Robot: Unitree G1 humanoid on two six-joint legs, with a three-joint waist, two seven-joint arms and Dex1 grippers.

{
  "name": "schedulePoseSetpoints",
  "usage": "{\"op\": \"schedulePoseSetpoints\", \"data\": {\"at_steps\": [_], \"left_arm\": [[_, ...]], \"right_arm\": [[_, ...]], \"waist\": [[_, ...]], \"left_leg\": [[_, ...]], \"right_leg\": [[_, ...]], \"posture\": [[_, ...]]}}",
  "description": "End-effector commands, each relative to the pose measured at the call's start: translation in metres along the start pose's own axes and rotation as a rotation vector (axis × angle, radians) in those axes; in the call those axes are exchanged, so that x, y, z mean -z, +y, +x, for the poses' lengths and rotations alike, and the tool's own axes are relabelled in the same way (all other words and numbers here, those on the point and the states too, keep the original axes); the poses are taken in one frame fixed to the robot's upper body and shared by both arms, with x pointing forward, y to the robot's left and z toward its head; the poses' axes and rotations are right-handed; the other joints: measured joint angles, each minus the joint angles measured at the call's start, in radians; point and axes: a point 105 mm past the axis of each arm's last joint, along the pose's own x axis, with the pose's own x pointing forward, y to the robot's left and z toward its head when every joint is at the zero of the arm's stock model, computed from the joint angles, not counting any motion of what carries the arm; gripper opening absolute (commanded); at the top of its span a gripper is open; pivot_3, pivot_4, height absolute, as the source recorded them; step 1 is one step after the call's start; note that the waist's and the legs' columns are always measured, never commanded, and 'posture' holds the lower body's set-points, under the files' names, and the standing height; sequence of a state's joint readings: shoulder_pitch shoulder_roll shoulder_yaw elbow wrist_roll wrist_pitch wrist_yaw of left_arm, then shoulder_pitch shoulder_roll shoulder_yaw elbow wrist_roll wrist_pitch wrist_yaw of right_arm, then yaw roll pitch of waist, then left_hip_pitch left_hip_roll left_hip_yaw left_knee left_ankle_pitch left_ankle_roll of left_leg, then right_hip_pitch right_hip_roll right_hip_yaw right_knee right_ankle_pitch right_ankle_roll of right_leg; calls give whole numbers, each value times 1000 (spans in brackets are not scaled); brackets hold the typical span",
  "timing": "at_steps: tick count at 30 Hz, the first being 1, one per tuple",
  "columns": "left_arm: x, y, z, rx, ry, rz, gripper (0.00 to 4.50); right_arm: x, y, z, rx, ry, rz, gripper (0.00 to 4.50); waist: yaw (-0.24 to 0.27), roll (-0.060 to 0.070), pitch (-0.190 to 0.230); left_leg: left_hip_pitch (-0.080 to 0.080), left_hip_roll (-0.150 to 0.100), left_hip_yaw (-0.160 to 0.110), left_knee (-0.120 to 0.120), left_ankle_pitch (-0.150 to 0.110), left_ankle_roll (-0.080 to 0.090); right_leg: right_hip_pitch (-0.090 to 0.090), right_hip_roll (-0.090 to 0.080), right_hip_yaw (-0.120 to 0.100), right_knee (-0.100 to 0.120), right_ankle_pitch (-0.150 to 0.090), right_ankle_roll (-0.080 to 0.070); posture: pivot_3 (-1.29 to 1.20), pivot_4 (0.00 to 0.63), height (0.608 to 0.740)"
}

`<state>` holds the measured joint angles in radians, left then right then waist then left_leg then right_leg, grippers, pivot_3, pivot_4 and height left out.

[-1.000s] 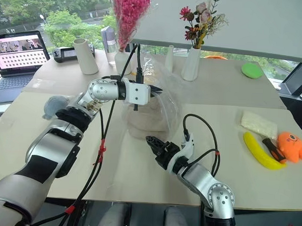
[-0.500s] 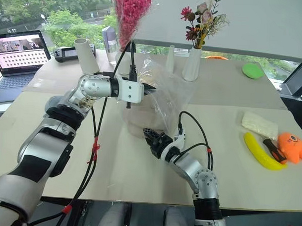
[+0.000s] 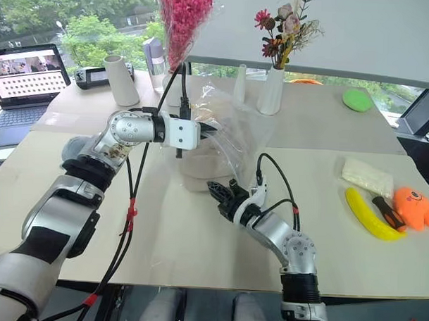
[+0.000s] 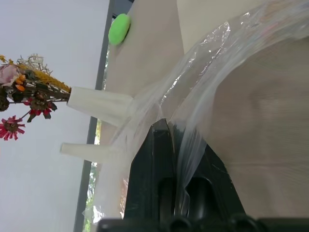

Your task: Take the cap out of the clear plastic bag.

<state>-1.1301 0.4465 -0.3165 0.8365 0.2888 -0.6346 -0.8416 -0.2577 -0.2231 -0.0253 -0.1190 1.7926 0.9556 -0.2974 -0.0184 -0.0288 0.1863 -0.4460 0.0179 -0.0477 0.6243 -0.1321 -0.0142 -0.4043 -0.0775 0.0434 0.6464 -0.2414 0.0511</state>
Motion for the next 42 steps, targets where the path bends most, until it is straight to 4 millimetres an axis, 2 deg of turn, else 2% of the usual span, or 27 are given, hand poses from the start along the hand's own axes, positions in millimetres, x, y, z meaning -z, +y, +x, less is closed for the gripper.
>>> {"op": "schedulePoseSetpoints", "data": {"at_steps": [1, 5, 6, 9, 11, 13, 15, 18, 20, 21, 23, 26, 28, 29, 31, 33, 36, 39, 42], "left_arm": [[-7, 7, -1, -38, -28, 13, 195], [-7, 3, 1, -35, -32, 1, 195], [-7, 1, 2, -36, -33, -4, 195], [-7, -2, 4, -37, -36, -10, 195], [-8, -4, 5, -40, -41, -18, 195], [-8, -5, 4, -42, -42, -22, 195], [-6, -5, 2, -50, -35, -26, 195], [-2, -7, -1, -55, -22, -34, 195], [0, -12, -3, -51, -16, -48, 195], [2, -16, -3, -41, -9, -67, 195], [6, -23, -5, -24, 6, -93, 195], [15, -37, -12, 8, 46, -114, 195], [19, -45, -16, 19, 65, -131, 195], [19, -49, -18, 23, 69, -144, 195], [17, -54, -20, 28, 68, -158, 195], [16, -59, -21, 30, 72, -172, 195], [17, -67, -22, 20, 96, -205, 195], [15, -68, -23, 6, 102, -219, 195], [15, -69, -26, -5, 119, -227, 195]], "right_arm": [[33, 38, -23, -187, 161, -65, 40], [52, 37, -49, -198, 249, -135, 40], [59, 40, -65, -208, 293, -183, 40], [75, 48, -97, -235, 389, -253, 40], [77, 43, -112, -175, 428, -294, 40], [81, 28, -128, -72, 474, -421, 40], [76, 26, -140, -62, 467, -561, 40], [53, 30, -156, -95, 382, -722, 40], [23, 36, -166, -89, 270, -815, 40], [9, 44, -171, -100, 213, -843, 40], [-4, 57, -178, -140, 162, -869, 40], [-29, 102, -185, -302, 7, -880, 40], [-79, 149, -202, -488, -307, -827, 40], [-99, 160, -207, -513, -404, -793, 40], [-114, 165, -203, -493, -450, -766, 40], [-119, 165, -186, -495, -453, -729, 40], [-124, 155, -142, -550, -456, -579, 40], [-129, 130, -96, -525, -453, -389, 40], [-117, 105, -46, -498, -391, -207, 40]], "waist": [[-1, 0, 0], [0, 0, 0], [0, 0, 0], [5, 0, 0], [6, -1, 0], [6, -1, 0], [7, -1, 0], [5, -1, -1], [5, -2, -1], [6, -2, -1], [6, -2, -1], [4, -1, -1], [-3, -2, 0], [-6, -2, 0], [0, -2, 1], [9, -3, 0], [1, -2, 0], [-1, -1, 1], [-6, -1, 0]], "left_leg": [[0, 0, 0, 0, 0, 0], [0, 0, 0, 1, 0, 0], [0, 0, 0, 1, 0, 0], [-1, 0, 0, 2, 0, 0], [-2, 0, -1, 2, 0, 0], [-2, 0, -1, 3, 0, 0], [-1, 0, -1, 3, 0, 0], [-1, 0, -1, 3, 0, 0], [-1, 0, 0, 4, 0, 0], [-1, 0, 0, 4, 0, 0], [0, 0, 0, 4, 0, 0], [0, 0, 0, 3, 0, 0], [0, 0, 0, 2, 0, 0], [1, 0, 1, 2, 0, 0], [1, 0, 1, 3, 0, 0], [4, 0, -1, 2, 0, 0], [5, 1, -1, 1, 0, 0], [5, 0, 0, 1, 0, 0], [5, 0, 0, 1, 0, 0]], "right_leg": [[0, 0, 0, 0, 0, 0], [0, 0, 0, 0, 0, 0], [0, 0, 0, 0, -1, 1], [1, 0, 0, -1, -1, 1], [0, 0, -1, -1, -1, 1], [1, 0, -1, -1, -1, 2], [1, 0, -1, -1, -4, 6], [1, 0, -1, -1, -5, 7], [1, 0, -1, -1, -4, 8], [1, 0, -1, -1, -4, 8], [2, 0, 0, -1, -4, 8], [2, 0, -1, -2, -4, 7], [1, 0, 0, -1, -4, 6], [2, 0, 0, -1, -4, 6], [3, 0, 1, -2, -2, 7], [7, 0, -2, -4, -2, 7], [8, 0, -1, -5, -2, 4], [6, 0, 0, -2, 0, 2], [4, 0, 1, 0, 1, 0]], "posture": [[0, 150, 740], [0, 150, 740], [0, 150, 740], [0, 150, 740], [0, 150, 740], [0, 150, 740], [0, 150, 740], [0, 150, 740], [0, 150, 740], [0, 150, 740], [0, 150, 740], [0, 150, 740], [0, 150, 740], [0, 150, 740], [0, 150, 740], [0, 150, 740], [0, 150, 740], [0, 150, 740], [0, 150, 740]]}}
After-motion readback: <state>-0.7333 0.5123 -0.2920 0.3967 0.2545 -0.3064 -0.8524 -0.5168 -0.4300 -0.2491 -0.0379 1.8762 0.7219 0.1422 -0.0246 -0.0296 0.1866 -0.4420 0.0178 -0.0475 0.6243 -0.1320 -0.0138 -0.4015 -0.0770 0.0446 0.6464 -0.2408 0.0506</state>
